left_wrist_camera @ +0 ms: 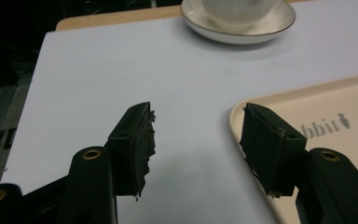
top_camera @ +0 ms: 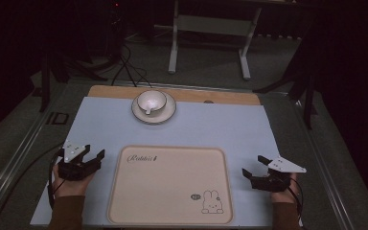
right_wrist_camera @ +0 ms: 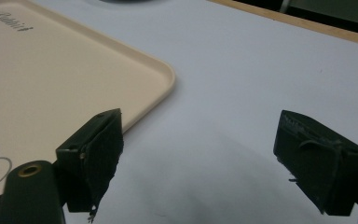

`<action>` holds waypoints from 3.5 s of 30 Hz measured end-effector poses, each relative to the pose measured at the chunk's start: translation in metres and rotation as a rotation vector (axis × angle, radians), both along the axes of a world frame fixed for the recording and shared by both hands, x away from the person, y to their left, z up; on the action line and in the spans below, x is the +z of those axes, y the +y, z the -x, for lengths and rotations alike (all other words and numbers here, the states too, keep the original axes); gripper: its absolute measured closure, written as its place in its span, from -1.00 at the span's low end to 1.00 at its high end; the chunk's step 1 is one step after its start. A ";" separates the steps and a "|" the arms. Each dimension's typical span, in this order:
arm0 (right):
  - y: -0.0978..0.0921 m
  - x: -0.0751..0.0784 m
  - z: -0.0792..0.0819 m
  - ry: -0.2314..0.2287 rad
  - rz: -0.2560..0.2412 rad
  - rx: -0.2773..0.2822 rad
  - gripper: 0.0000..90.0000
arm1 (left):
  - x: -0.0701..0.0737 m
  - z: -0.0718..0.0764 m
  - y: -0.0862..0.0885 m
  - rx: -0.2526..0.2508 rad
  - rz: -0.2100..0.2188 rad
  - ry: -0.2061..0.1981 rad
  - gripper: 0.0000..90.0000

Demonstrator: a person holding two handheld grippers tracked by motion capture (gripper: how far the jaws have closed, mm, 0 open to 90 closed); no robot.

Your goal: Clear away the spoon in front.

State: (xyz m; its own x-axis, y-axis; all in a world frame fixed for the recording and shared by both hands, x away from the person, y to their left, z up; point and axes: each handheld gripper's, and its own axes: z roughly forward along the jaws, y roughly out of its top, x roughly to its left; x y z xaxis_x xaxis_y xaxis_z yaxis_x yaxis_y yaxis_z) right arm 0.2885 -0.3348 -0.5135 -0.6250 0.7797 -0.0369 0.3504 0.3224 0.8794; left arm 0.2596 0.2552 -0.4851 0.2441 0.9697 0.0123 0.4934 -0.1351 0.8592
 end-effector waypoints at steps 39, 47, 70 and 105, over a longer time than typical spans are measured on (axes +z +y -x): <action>-0.003 0.001 0.001 -0.010 -0.005 -0.016 -0.66 | 0.031 -0.060 -0.034 -0.039 0.055 -0.035 -0.08; -0.003 0.000 0.001 -0.009 -0.006 -0.015 -0.66 | 0.034 -0.073 -0.046 -0.060 0.046 -0.030 -0.09; -0.004 0.001 0.001 -0.013 -0.009 -0.017 -0.65 | 0.037 -0.101 -0.067 -0.079 0.028 -0.024 -0.08; -0.005 0.001 0.000 -0.013 -0.008 -0.017 -0.65 | 0.026 -0.149 -0.085 -0.076 0.046 0.011 -0.06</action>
